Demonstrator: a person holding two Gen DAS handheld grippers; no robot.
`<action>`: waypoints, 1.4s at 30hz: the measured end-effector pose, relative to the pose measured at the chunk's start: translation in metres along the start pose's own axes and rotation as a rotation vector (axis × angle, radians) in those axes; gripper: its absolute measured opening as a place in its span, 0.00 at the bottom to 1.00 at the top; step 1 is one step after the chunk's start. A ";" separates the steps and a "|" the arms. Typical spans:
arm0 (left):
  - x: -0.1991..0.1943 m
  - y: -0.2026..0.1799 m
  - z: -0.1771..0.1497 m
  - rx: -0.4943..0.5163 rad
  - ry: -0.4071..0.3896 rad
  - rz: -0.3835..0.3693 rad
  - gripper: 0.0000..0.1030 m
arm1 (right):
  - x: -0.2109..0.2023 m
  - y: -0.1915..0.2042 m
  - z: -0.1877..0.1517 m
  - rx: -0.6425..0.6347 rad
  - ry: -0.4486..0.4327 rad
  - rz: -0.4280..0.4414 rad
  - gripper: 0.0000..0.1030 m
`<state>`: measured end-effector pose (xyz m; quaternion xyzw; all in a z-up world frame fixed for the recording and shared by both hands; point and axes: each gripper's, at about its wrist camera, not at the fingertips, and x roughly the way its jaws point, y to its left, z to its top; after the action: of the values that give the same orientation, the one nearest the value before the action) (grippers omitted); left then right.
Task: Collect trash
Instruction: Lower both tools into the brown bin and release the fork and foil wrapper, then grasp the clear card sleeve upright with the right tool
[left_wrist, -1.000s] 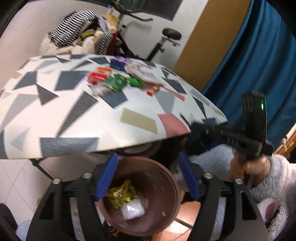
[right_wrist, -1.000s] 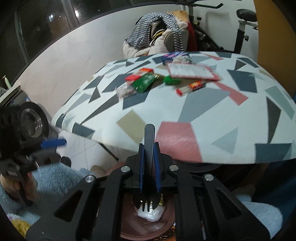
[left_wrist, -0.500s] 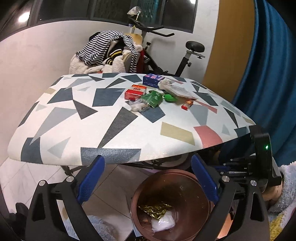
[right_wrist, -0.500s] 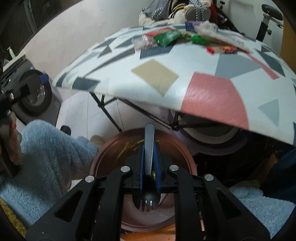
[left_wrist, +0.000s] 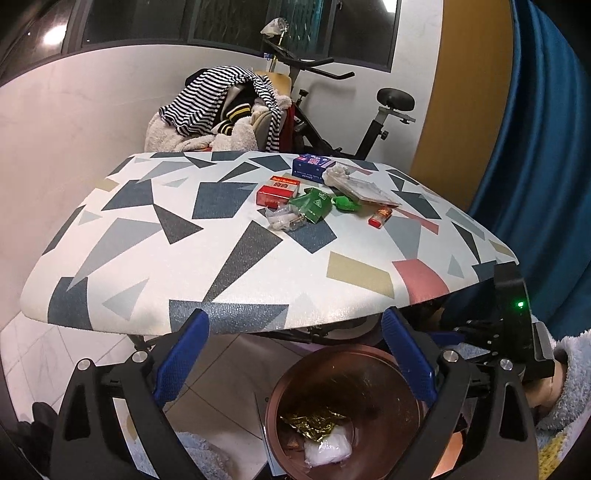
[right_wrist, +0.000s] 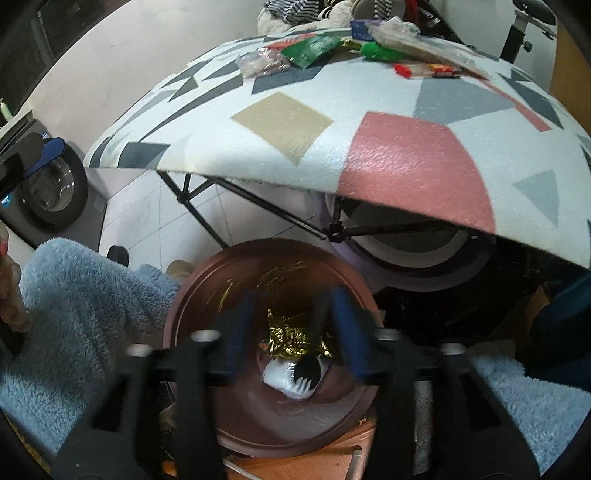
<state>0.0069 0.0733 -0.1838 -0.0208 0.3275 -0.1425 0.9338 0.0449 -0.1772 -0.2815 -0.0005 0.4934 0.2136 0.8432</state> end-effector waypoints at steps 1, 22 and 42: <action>0.000 0.000 0.001 -0.001 -0.001 0.001 0.90 | -0.002 0.000 0.001 0.003 -0.008 -0.002 0.70; 0.003 0.010 0.059 0.002 -0.081 0.040 0.94 | -0.073 -0.046 0.084 0.088 -0.208 -0.168 0.95; 0.025 0.040 0.122 -0.018 -0.164 0.099 0.94 | -0.083 -0.108 0.136 0.050 -0.261 -0.224 0.95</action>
<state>0.1111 0.0974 -0.1088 -0.0247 0.2519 -0.0912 0.9631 0.1616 -0.2769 -0.1655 -0.0067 0.3818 0.1044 0.9183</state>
